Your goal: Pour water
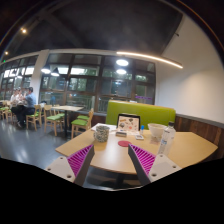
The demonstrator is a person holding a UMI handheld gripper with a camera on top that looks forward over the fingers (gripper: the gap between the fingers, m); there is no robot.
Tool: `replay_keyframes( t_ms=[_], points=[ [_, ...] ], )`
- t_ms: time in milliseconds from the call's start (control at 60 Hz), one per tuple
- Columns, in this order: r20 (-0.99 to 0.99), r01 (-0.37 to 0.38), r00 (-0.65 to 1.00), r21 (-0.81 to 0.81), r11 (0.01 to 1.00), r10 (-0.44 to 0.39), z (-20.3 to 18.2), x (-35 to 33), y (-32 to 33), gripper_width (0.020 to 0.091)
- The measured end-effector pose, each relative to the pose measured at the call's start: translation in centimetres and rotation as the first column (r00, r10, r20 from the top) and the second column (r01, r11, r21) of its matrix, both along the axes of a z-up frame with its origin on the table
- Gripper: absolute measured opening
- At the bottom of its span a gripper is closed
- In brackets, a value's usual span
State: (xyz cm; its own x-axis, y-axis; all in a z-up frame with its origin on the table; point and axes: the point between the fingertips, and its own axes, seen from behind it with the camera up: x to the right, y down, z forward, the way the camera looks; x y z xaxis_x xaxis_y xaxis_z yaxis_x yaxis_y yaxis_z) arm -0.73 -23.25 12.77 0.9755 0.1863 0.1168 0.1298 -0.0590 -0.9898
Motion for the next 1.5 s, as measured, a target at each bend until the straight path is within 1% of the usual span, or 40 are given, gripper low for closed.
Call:
replay_keyframes(
  t_ms=[83, 233, 333, 483, 683, 800, 933, 983, 1017, 1033, 1067, 1117, 1183, 1217, 1233, 1250, 1267, 1317, 1400, 1450, 1500],
  points=[
    [-0.028, 0.023, 0.999, -0.005, 1.000, -0.023, 0.0, 1.5, 0.4, 0.0780],
    [-0.116, 0.049, 0.992, -0.060, 0.997, -0.056, -1.7, 4.5, 1.9, 0.0780],
    [-0.127, 0.098, 0.986, -0.075, 0.992, -0.107, -3.0, 8.5, 3.6, 0.0780],
    [-0.081, 0.209, 0.973, -0.109, 0.972, -0.218, -4.0, 15.9, 8.7, 0.0786],
    [-0.028, 0.313, 0.947, -0.156, 0.937, -0.321, -5.5, 23.0, 16.6, 0.0781],
    [-0.032, 0.329, 0.941, -0.167, 0.930, -0.338, -5.7, 24.7, 20.5, 0.0781],
    [0.007, 0.357, 0.932, -0.182, 0.916, -0.362, -5.5, 26.4, 24.3, 0.0782],
    [0.010, 0.346, 0.936, -0.188, 0.919, -0.351, -5.5, 26.4, 25.6, 0.0758],
    [0.014, 0.341, 0.938, -0.194, 0.920, -0.345, -5.7, 26.6, 26.5, 0.0665],
    [0.016, 0.339, 0.939, -0.201, 0.919, -0.343, -5.9, 26.7, 26.6, 0.0585],
    [0.011, 0.338, 0.940, -0.191, 0.922, -0.342, -5.6, 26.9, 27.1, 0.0584],
    [0.010, 0.319, 0.947, -0.179, 0.931, -0.323, -5.5, 26.6, 27.6, 0.0535],
    [0.008, 0.292, 0.955, -0.172, 0.941, -0.295, -5.6, 25.9, 28.3, 0.0504],
    [0.001, 0.289, 0.956, -0.170, 0.942, -0.293, -5.6, 25.8, 28.4, 0.0495],
    [-0.005, 0.291, 0.955, -0.167, 0.942, -0.296, -5.6, 25.9, 28.4, 0.0476],
    [-0.011, 0.298, 0.953, -0.165, 0.940, -0.304, -5.7, 25.7, 28.4, 0.0472],
    [-0.015, 0.300, 0.952, -0.163, 0.940, -0.306, -5.7, 25.8, 28.4, 0.0448],
    [-0.018, 0.306, 0.950, -0.160, 0.939, -0.313, -5.7, 25.8, 28.4, 0.0432],
    [0.027, 0.319, 0.947, -0.154, 0.935, -0.319, -5.6, 25.6, 28.5, 0.0433],
    [0.090, 0.346, 0.938, -0.149, 0.926, -0.336, -5.6, 25.3, 28.6, 0.0426],
    [0.176, 0.353, 0.928, -0.142, 0.925, -0.328, -5.0, 24.7, 28.7, 0.0425]
  ],
)
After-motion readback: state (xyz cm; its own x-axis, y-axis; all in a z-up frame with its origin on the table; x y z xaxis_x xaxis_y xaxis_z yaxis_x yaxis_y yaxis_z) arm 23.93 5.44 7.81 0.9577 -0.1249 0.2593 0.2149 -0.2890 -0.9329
